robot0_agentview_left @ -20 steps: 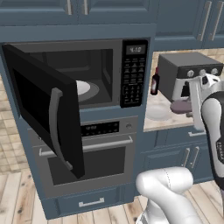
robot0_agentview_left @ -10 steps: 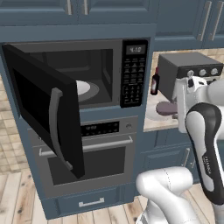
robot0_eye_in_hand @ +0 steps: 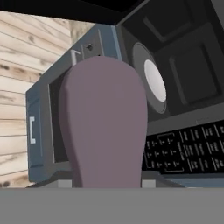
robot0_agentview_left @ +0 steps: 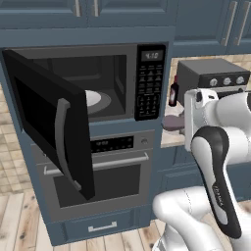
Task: Pick the eggplant from the counter and place it in the microwave. Then turn on the microwave.
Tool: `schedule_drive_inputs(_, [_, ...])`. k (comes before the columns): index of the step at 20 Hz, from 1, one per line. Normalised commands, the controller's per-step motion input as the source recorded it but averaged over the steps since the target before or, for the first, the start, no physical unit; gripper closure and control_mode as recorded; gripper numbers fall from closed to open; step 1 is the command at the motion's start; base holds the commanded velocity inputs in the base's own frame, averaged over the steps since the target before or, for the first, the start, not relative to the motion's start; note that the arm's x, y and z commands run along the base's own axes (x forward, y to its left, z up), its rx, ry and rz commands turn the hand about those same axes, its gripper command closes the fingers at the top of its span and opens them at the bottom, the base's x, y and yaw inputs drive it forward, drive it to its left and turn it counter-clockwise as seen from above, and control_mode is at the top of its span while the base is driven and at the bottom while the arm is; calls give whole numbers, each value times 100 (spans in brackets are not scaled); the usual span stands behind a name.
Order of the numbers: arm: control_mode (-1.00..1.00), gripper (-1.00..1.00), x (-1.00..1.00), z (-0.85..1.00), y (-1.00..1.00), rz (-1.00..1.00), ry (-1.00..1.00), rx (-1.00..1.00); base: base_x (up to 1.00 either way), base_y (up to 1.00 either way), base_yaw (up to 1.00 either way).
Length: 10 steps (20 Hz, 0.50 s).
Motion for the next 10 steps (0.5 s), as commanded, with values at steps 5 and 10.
schedule_drive_inputs(5, [-100,100,12,0,28,2,0,0,0,0,0])
schedule_drive_inputs(10, [-100,100,9,0,31,1,0,0,0,0,0])
